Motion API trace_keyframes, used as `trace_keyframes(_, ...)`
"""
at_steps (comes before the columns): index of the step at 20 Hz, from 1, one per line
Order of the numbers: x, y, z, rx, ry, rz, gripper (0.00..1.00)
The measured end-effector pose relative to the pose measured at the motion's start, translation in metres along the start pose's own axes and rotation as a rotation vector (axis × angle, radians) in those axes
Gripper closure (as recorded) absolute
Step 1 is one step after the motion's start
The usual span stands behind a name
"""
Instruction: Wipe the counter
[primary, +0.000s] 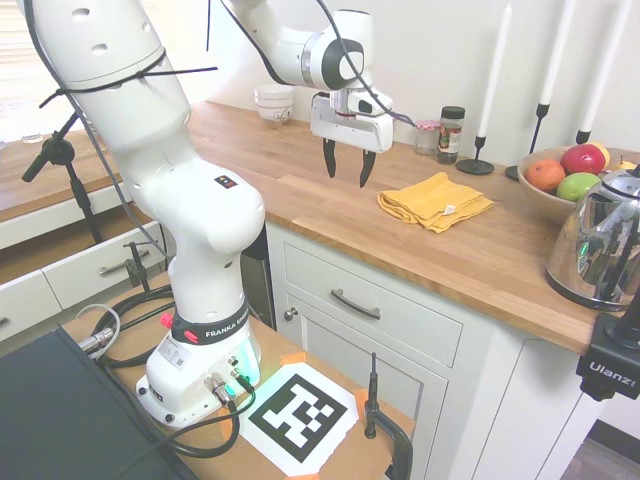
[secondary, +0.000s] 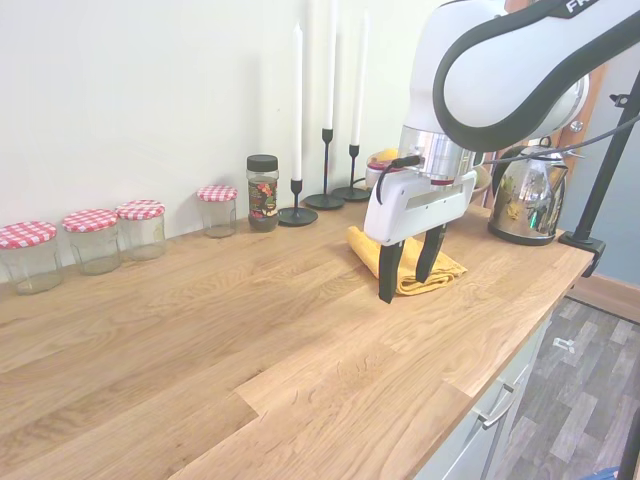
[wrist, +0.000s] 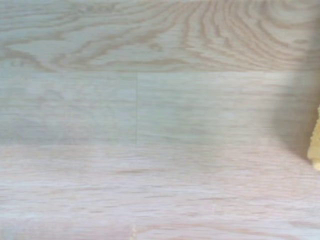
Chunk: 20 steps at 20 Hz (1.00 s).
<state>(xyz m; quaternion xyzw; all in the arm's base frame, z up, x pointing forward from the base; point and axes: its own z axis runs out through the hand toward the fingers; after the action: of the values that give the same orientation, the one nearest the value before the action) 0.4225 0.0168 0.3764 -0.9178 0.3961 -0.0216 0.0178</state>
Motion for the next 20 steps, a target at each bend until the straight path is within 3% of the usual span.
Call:
trace_keyframes(7,0.017,-0.001,0.000,0.004,0.012,0.040,0.00)
trace_keyframes(20,0.149,0.026,-0.005,0.037,0.013,0.182,0.00)
